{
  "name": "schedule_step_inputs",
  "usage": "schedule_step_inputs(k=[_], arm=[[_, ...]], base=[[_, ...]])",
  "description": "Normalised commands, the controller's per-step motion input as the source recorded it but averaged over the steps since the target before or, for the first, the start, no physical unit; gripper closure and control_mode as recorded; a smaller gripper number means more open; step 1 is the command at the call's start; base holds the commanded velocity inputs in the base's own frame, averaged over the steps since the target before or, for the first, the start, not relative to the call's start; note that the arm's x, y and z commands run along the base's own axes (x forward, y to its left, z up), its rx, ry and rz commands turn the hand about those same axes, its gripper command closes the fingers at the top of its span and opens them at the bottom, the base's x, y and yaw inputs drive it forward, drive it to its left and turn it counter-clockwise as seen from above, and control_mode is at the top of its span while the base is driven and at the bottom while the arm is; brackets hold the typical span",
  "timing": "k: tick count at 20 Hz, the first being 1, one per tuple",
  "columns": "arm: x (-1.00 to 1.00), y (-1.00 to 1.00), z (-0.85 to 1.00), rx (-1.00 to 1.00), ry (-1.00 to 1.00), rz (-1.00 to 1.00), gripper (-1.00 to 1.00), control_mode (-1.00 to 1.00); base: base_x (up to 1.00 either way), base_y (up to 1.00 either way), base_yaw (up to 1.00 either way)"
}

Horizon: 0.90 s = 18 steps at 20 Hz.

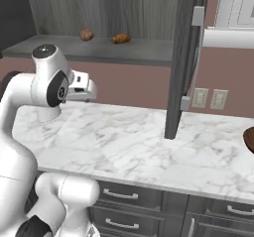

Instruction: Pick the potatos from the cabinet and place them in one bowl. Pick the corn from the sink and place it in the other bowl.

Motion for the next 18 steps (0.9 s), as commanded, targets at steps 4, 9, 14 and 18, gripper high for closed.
schedule_step_inputs(k=[4, 9, 14, 18], arm=[[-0.16, 0.0, 0.48, 0.0, -0.28, 0.0, -1.0, -1.0], [-0.2, 0.0, 0.51, 0.0, -0.26, -0.01, -1.0, -1.0], [-0.29, 0.0, 0.48, 0.02, -0.18, -0.06, -1.0, -1.0], [-0.45, 0.0, 0.36, 0.13, -0.03, -0.02, -1.0, -1.0]], base=[[0.0, 0.0, 0.0], [0.0, 0.0, 0.0], [0.0, 0.0, 0.0], [0.0, 0.0, 0.0]])
